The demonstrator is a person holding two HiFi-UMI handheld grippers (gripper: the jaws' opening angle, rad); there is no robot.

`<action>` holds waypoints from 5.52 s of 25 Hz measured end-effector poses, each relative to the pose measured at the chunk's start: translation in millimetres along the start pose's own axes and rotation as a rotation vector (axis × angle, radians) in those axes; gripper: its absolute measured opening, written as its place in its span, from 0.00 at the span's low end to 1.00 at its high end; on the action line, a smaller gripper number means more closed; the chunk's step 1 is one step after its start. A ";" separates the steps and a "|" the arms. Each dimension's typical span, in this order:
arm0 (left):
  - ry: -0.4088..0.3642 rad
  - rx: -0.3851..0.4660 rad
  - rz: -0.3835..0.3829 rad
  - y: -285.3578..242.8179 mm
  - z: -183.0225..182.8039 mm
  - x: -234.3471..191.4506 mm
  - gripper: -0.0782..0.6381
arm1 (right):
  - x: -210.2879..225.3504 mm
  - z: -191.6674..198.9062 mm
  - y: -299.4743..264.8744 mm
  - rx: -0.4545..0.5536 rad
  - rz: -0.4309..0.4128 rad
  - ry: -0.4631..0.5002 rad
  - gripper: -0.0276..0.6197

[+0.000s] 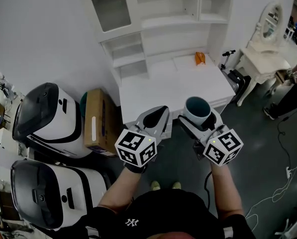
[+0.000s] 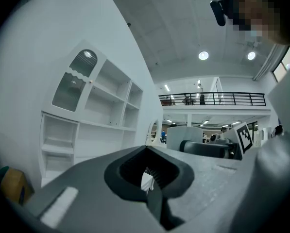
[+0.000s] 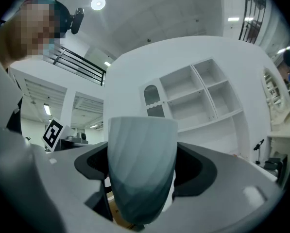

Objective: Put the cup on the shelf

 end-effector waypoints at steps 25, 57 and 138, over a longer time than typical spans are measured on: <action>0.001 -0.006 -0.038 -23.5 14.1 39.6 0.11 | 35.6 -2.6 37.3 -0.002 -0.014 -0.020 0.66; 0.017 -0.028 0.027 -167.2 -10.5 -137.0 0.11 | 154.0 -11.0 -149.3 -0.026 0.045 -0.022 0.66; -0.008 0.032 -0.176 -482.7 -101.5 -331.7 0.11 | 527.9 -152.5 -474.9 -0.037 0.202 0.226 0.68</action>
Point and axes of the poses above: the fingertips, and each gripper's own axes: y backward along the fingers, x to its right, z out of its underside, the point moved 3 cm from there along y, backward along the fingers, and after that the axes turned 2 degrees about -x, right-handed, at the moved point
